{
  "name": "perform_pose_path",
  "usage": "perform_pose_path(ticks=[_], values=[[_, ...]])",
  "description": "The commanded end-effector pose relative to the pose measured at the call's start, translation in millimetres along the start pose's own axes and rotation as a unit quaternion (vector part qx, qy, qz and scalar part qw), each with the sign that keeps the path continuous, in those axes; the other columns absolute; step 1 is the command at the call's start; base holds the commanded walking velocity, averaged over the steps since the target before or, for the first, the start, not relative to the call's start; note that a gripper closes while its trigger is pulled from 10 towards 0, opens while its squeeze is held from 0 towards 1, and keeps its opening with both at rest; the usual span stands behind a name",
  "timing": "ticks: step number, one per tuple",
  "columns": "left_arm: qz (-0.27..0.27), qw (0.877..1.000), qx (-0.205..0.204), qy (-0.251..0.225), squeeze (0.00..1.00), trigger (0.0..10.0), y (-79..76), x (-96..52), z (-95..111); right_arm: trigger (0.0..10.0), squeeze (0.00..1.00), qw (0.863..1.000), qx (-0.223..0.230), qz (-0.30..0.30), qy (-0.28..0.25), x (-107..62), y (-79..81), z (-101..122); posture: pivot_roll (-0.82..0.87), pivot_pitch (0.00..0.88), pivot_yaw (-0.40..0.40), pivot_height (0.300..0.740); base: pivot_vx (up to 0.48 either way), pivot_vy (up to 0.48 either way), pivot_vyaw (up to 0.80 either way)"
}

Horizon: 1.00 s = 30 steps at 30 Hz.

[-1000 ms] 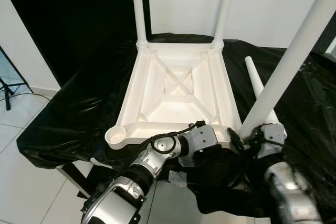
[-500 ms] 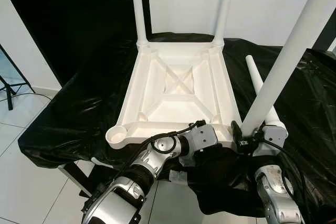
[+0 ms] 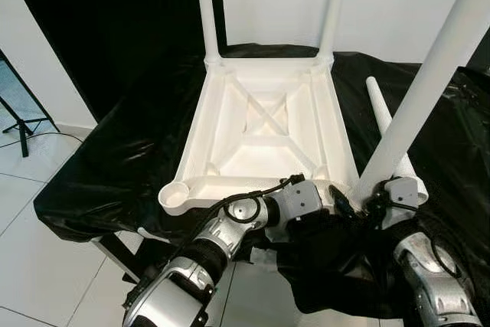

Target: Building children table

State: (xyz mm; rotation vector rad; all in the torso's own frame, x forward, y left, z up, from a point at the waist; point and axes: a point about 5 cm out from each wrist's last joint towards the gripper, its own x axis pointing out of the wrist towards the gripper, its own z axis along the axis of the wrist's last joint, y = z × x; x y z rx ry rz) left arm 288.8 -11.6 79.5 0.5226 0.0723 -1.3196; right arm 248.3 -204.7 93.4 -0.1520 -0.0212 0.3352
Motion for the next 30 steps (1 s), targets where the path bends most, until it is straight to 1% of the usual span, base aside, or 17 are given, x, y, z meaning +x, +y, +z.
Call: perform_pose_path(ticks=[1, 2, 3, 4, 5, 8, 13, 18, 19, 22, 23, 24, 25, 26, 27, 29, 30], values=[[-0.043, 0.995, -0.05, 0.079, 0.0, 10.0, -28.3, -2.2, -37, 10.0, 0.0, 1.0, -0.002, 0.017, 0.001, 0.7, -11.3, 4, 0.16, 0.0, 0.015, 0.74, 0.0, 0.0, 0.0], [-0.042, 0.995, -0.05, 0.08, 0.0, 10.0, -27.6, -2.6, -37, 8.4, 0.0, 1.0, -0.009, 0.028, -0.004, 0.9, -19.5, 11, 0.16, 0.0, 0.015, 0.74, 0.0, 0.0, 0.0], [-0.041, 0.995, -0.05, 0.081, 0.0, 10.0, -27.5, -2.8, -38, 2.5, 0.0, 0.999, -0.01, 0.049, 0.0, 0.3, -24.7, 15, 0.16, 0.0, 0.015, 0.74, 0.0, 0.0, 0.0], [-0.041, 0.995, -0.05, 0.081, 0.0, 10.0, -27.5, -2.8, -38, 2.5, 0.0, 0.999, -0.01, 0.049, 0.0, 0.3, -24.7, 15, 0.16, 0.0, 0.015, 0.74, 0.0, 0.0, 0.0], [-0.042, 0.995, -0.05, 0.082, 0.0, 10.0, -27.7, -2.9, -38, 0.0, 0.0, 0.997, -0.005, 0.075, 0.009, -1.3, -26.2, 15, 0.16, 0.0, 0.014, 0.74, 0.0, 0.0, 0.0], [-0.043, 0.995, -0.05, 0.081, 0.0, 10.0, -28.6, -2.1, -38, 0.0, 0.0, 0.992, 0.018, 0.122, 0.04, -9.4, -21.7, 5, 0.16, 0.0, 0.014, 0.74, 0.0, 0.0, 0.0], [-0.041, 0.995, -0.05, 0.08, 0.0, 10.0, -28.2, -1.9, -38, 0.0, 0.0, 0.989, 0.021, 0.135, 0.06, -15.2, -14.8, -5, 0.16, 0.0, 0.015, 0.74, 0.0, 0.0, 0.0], [-0.042, 0.994, -0.051, 0.082, 0.0, 10.0, -28.8, -3.5, -39, 0.0, 0.0, 0.984, 0.036, 0.16, 0.065, -21.2, 12.0, -13, 0.16, 0.0, 0.018, 0.74, 0.0, 0.0, 0.0], [-0.043, 0.994, -0.051, 0.082, 0.0, 10.0, -29.6, -3.4, -40, 0.0, 0.0, 0.988, 0.053, 0.134, 0.053, -19.5, 17.5, -13, 0.16, 0.0, 0.018, 0.74, 0.0, 0.0, 0.0], [-0.043, 0.994, -0.052, 0.082, 0.0, 10.0, -30.2, -3.3, -40, 0.0, 0.0, 0.99, 0.067, 0.117, 0.045, -18.2, 19.8, -13, 0.16, 0.0, 0.018, 0.74, 0.0, 0.0, 0.0], [-0.045, 0.994, -0.053, 0.082, 0.0, 10.0, -31.2, -2.9, -40, 0.0, 0.0, 0.995, 0.081, 0.06, 0.025, -12.9, 22.4, -10, 0.15, 0.0, 0.017, 0.74, 0.0, 0.0, 0.0], [-0.046, 0.994, -0.053, 0.081, 0.0, 10.0, -32.2, -1.8, -39, 0.0, 0.0, 0.995, 0.094, -0.022, 0.004, -9.5, 24.0, -8, 0.16, 0.0, 0.016, 0.74, 0.0, 0.0, 0.0], [-0.046, 0.994, -0.053, 0.081, 0.0, 10.0, -32.2, -1.8, -39, 0.0, 0.0, 0.995, 0.094, -0.022, 0.004, -9.5, 24.0, -8, 0.16, 0.0, 0.016, 0.74, 0.0, 0.0, 0.0], [-0.047, 0.994, -0.053, 0.08, 0.0, 10.0, -32.7, -1.0, -39, 0.0, 0.0, 0.992, 0.101, -0.077, -0.008, -8.3, 24.9, -7, 0.16, 0.0, 0.016, 0.74, 0.0, 0.0, 0.0], [-0.047, 0.994, -0.053, 0.08, 0.0, 10.0, -32.7, -1.0, -39, 0.0, 0.0, 0.992, 0.101, -0.077, -0.008, -8.3, 24.9, -7, 0.16, 0.0, 0.016, 0.74, 0.0, 0.0, 0.0], [-0.046, 0.994, -0.053, 0.079, 0.0, 10.0, -31.4, -0.7, -38, 0.0, 0.0, 0.986, 0.093, -0.138, -0.029, -11.2, 28.9, -4, 0.17, 0.0, 0.016, 0.74, 0.0, 0.0, 0.0], [-0.046, 0.994, -0.053, 0.079, 0.0, 10.0, -31.4, -0.7, -38, 0.0, 0.0, 0.986, 0.093, -0.138, -0.029, -11.2, 28.9, -4, 0.17, 0.0, 0.016, 0.74, 0.0, 0.0, 0.0]])
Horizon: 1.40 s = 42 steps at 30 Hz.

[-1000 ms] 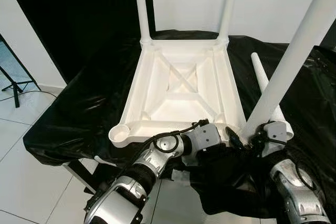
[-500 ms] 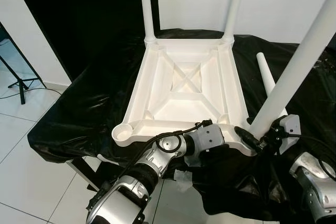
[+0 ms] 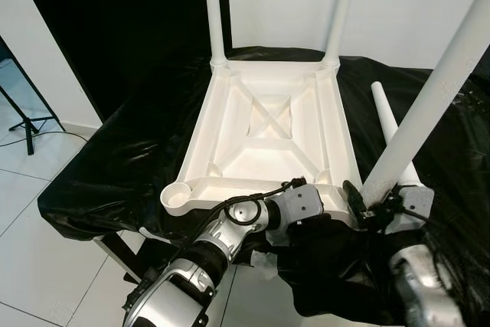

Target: Building children table

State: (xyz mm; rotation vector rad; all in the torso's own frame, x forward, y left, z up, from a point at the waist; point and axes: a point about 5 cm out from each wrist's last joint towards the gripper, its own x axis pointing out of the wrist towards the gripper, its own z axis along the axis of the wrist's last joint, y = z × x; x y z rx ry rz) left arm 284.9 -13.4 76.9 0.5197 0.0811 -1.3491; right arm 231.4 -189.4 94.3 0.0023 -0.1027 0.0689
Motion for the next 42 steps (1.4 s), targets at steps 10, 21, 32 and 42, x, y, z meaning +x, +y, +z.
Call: perform_pose_path(ticks=[10, 21, 32, 42], values=[[-0.034, 0.995, -0.051, 0.084, 0.0, 10.0, -27.2, -4.3, -40, 10.0, 0.43, 1.0, 0.007, -0.027, 0.009, -4.0, 8.4, -5, 0.16, 0.0, 0.026, 0.74, 0.0, 0.0, 0.0], [-0.034, 0.995, -0.051, 0.081, 0.0, 10.0, -27.0, -1.7, -38, 10.0, 0.0, 0.991, -0.024, 0.129, -0.001, 12.8, 2.6, 11, 0.15, 0.0, 0.019, 0.74, 0.0, 0.0, 0.0], [-0.025, 0.995, -0.054, 0.081, 0.0, 10.0, -24.5, -2.2, -38, 0.0, 0.0, 0.944, -0.034, 0.314, 0.095, -0.2, -9.5, 2, 0.16, 0.0, 0.004, 0.74, 0.0, 0.0, 0.0], [-0.023, 0.995, -0.055, 0.082, 0.0, 10.0, -24.5, -3.0, -38, 0.0, 0.0, 0.971, 0.022, 0.231, 0.064, 1.3, 12.0, -4, 0.17, 0.0, 0.003, 0.74, 0.0, 0.0, 0.0]])
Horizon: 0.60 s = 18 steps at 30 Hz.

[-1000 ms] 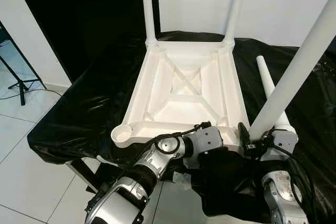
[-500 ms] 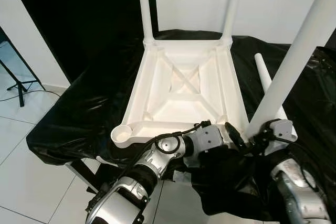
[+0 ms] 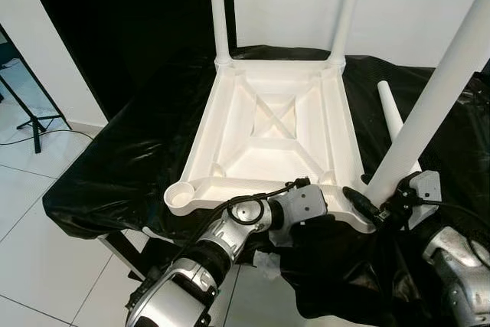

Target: Building children table

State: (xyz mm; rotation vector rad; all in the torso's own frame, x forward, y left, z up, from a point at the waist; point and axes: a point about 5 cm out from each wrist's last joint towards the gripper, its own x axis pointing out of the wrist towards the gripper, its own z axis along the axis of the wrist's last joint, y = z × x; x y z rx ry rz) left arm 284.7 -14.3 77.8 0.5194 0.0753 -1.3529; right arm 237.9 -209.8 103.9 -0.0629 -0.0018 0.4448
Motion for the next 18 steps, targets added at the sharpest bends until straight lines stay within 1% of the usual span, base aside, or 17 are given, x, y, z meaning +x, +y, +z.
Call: perform_pose_path(ticks=[1, 2, 3, 4, 5, 6, 7, 9, 10, 15, 16, 17, 18], values=[[-0.022, 0.995, -0.057, 0.084, 0.0, 10.0, -24.7, -3.6, -39, 0.0, 0.0, 0.998, 0.042, 0.047, 0.004, 9.1, 32.5, -11, 0.17, 0.0, 0.003, 0.74, 0.0, 0.0, 0.0], [-0.022, 0.995, -0.056, 0.084, 0.0, 10.0, -24.6, -3.7, -40, 0.0, 0.0, 0.999, 0.045, -0.014, -0.018, 14.2, 33.6, -10, 0.17, 0.0, 0.006, 0.74, 0.0, 0.0, 0.0], [-0.024, 0.995, -0.056, 0.084, 0.0, 10.0, -25.0, -3.6, -40, 0.0, 0.0, 0.995, 0.048, -0.076, -0.033, 16.7, 36.1, -11, 0.17, 0.0, 0.008, 0.74, 0.0, 0.0, 0.0], [-0.024, 0.995, -0.056, 0.084, 0.0, 10.0, -25.0, -3.6, -40, 0.0, 0.0, 0.995, 0.048, -0.076, -0.033, 16.7, 36.1, -11, 0.17, 0.0, 0.008, 0.74, 0.0, 0.0, 0.0], [-0.024, 0.995, -0.055, 0.085, 0.0, 10.0, -25.3, -3.6, -40, 0.0, 0.0, 0.992, 0.051, -0.113, -0.04, 17.6, 37.7, -12, 0.17, 0.0, 0.009, 0.74, 0.0, 0.0, 0.0], [-0.024, 0.995, -0.055, 0.085, 0.0, 10.0, -25.3, -3.6, -40, 0.0, 0.0, 0.992, 0.051, -0.113, -0.04, 17.6, 37.7, -12, 0.17, 0.0, 0.009, 0.74, 0.0, 0.0, 0.0], [-0.025, 0.995, -0.055, 0.085, 0.0, 10.0, -25.4, -4.1, -40, 0.0, 0.0, 0.989, 0.068, -0.122, -0.047, 18.3, 41.8, -13, 0.17, 0.0, 0.011, 0.74, 0.0, 0.0, 0.0], [-0.025, 0.995, -0.055, 0.085, 0.0, 10.0, -25.4, -4.1, -40, 0.0, 0.0, 0.989, 0.068, -0.122, -0.047, 18.3, 41.8, -13, 0.17, 0.0, 0.011, 0.74, 0.0, 0.0, 0.0], [-0.026, 0.994, -0.054, 0.087, 0.0, 10.0, -25.3, -4.9, -41, 0.0, 0.0, 0.987, 0.076, -0.129, -0.055, 19.2, 41.8, -12, 0.17, 0.0, 0.01, 0.74, 0.0, 0.0, 0.0], [-0.026, 0.994, -0.052, 0.088, 0.0, 10.0, -24.7, -5.1, -41, 0.0, 0.0, 0.988, 0.073, -0.12, -0.059, 22.4, 43.0, -10, 0.18, 0.0, 0.009, 0.74, 0.0, 0.0, 0.0], [-0.025, 0.994, -0.052, 0.088, 0.0, 10.0, -24.3, -4.9, -40, 4.0, 0.0, 0.989, 0.068, -0.117, -0.057, 23.0, 44.1, -11, 0.18, 0.0, 0.009, 0.74, 0.0, 0.0, 0.0], [-0.025, 0.995, -0.052, 0.088, 0.0, 10.0, -23.9, -4.7, -40, 10.0, 0.0, 0.991, 0.059, -0.109, -0.055, 23.5, 44.3, -11, 0.18, 0.0, 0.007, 0.74, 0.0, 0.0, 0.0], [-0.025, 0.995, -0.052, 0.088, 0.0, 10.0, -23.9, -4.7, -40, 10.0, 0.0, 0.991, 0.059, -0.109, -0.055, 23.5, 44.3, -11, 0.18, 0.0, 0.007, 0.74, 0.0, 0.0, 0.0]])
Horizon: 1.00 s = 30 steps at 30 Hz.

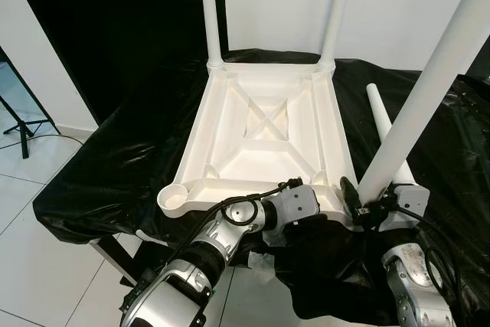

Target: Building children table

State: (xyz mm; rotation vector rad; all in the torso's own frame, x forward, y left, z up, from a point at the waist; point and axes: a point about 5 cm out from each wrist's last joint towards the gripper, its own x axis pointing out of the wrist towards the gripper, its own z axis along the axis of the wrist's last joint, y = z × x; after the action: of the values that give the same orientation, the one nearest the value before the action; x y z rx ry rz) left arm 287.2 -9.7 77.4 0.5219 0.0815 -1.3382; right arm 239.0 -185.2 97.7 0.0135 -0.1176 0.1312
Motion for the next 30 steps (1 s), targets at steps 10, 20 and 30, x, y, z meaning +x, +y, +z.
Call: perform_pose_path(ticks=[10, 20, 30], values=[[-0.026, 0.995, -0.052, 0.083, 0.0, 10.0, -26.2, -0.5, -37, 10.0, 0.0, 0.985, 0.027, 0.169, 0.028, 3.6, 17.1, -1, 0.17, 0.0, -0.006, 0.74, 0.0, 0.0, 0.0], [-0.023, 0.995, -0.057, 0.081, 0.0, 10.0, -28.2, 0.9, -37, 10.0, 0.0, 0.944, -0.019, 0.316, 0.093, -4.1, -6.4, 7, 0.18, 0.0, -0.015, 0.74, 0.0, 0.0, 0.0], [-0.02, 0.995, -0.057, 0.081, 0.0, 10.0, -26.3, 0.1, -37, 0.0, 0.0, 0.901, 0.006, 0.395, 0.181, -17.3, -19.9, -1, 0.18, 0.0, -0.014, 0.74, 0.0, 0.0, 0.0]])
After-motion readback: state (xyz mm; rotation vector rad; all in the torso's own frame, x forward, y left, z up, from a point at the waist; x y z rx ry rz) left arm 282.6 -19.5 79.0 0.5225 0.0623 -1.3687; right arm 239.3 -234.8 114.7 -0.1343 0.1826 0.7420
